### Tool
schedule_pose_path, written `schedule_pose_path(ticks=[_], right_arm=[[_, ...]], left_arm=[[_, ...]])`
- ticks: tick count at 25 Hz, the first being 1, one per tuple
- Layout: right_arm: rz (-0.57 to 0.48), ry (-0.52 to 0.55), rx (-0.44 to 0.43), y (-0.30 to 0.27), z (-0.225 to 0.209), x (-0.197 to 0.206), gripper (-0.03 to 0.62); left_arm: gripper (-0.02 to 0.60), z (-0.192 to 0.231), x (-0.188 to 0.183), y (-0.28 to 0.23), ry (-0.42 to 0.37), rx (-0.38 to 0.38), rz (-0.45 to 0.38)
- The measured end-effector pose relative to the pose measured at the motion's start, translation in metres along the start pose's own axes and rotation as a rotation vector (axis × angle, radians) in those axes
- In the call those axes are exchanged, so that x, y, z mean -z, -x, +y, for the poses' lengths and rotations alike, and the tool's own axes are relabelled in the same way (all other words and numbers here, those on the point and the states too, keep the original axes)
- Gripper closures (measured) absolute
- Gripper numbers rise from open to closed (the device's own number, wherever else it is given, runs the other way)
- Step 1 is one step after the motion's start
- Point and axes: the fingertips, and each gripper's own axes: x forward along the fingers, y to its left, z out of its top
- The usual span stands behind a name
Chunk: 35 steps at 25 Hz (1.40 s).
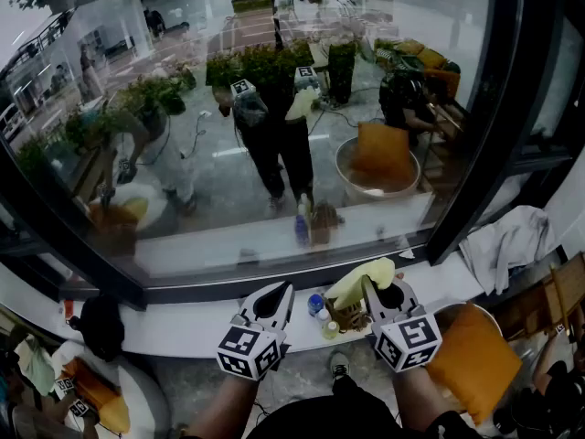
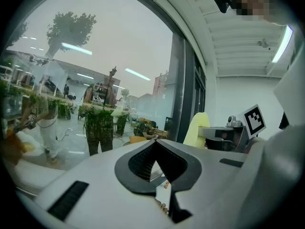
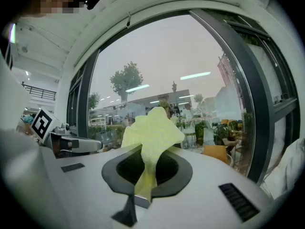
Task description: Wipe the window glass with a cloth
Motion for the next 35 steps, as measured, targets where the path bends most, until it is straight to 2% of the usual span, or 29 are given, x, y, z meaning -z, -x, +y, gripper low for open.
schedule_pose_path(ticks=[14,35], right_arm=[[-0.011,-0.019,-0.007,0.005,-0.001,0.0,0.551],[0.003,0.017,0.009,-0.009,-0.048,-0.008,0.551]], left_arm=[[0.574,-0.005,0.0,0.0,-0.007,0.002,0.005],[0.574,-0.012,0.001,-0.042,0.003,0.004,0.004]])
